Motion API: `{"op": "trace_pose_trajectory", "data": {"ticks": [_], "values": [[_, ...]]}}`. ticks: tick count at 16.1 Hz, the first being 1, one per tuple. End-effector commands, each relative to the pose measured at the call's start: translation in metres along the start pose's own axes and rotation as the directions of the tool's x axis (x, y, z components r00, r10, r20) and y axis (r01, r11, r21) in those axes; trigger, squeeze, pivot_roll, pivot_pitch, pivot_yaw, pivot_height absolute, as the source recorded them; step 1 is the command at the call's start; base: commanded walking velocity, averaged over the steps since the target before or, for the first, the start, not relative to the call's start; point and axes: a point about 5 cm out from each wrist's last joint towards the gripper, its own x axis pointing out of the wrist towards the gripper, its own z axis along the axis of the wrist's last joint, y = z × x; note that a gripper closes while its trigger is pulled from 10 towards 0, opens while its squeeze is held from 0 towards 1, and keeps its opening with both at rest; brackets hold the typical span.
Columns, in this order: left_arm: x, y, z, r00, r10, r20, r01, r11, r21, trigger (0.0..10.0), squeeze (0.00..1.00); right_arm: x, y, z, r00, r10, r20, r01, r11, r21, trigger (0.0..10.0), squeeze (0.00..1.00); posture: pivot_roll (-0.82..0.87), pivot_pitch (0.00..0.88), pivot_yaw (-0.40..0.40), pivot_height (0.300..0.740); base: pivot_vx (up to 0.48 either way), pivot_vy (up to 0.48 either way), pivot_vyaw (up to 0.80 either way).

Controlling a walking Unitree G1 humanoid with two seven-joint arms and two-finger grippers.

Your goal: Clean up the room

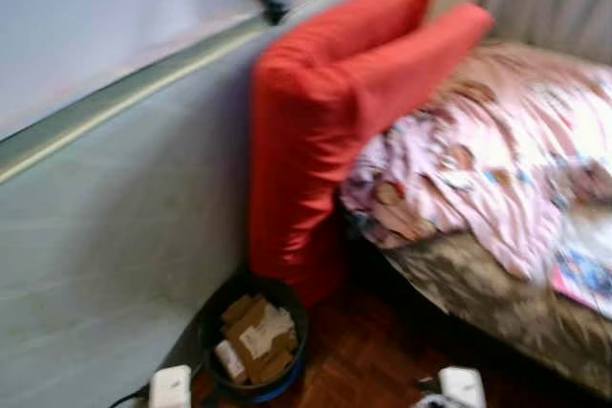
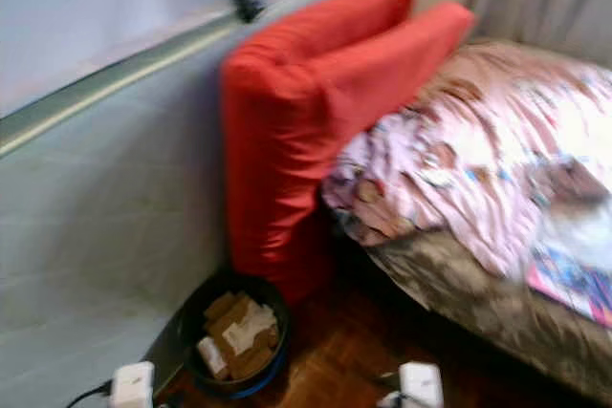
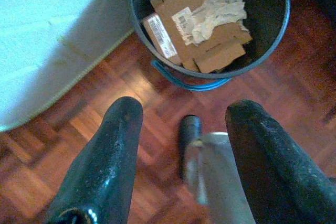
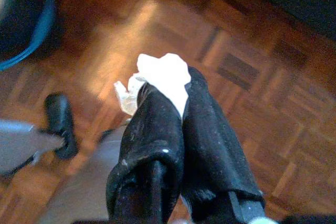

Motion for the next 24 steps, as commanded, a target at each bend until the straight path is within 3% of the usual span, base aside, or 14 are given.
{"op": "trace_pose_trajectory", "data": {"ticks": [1, 14, 24], "values": [[-0.004, 0.008, -0.012, 0.998, 0.029, -0.053, -0.029, 1.000, 0.003, 10.0, 0.00, 0.001, -0.003, 0.006, 1.000, -0.010, 0.016, 0.010, 1.000, -0.007, 10.0, 0.00, -0.01, 0.070, -0.026, 0.740, 0.000, 0.000, 0.80], [-0.009, 0.015, -0.026, 0.989, 0.064, -0.135, -0.069, 0.997, -0.036, 10.0, 0.00, 0.002, -0.006, 0.011, 1.000, -0.012, 0.025, 0.012, 1.000, -0.012, 10.0, 0.00, 0.00, 0.095, -0.047, 0.740, 0.000, 0.000, 0.78], [-0.006, 0.011, -0.022, 0.992, 0.058, -0.115, -0.061, 0.998, -0.030, 10.0, 0.00, 0.002, -0.009, 0.015, 0.999, -0.012, 0.040, 0.012, 1.000, -0.008, 10.0, 0.00, 0.00, 0.097, -0.042, 0.740, 0.027, 0.000, 0.00]]}}
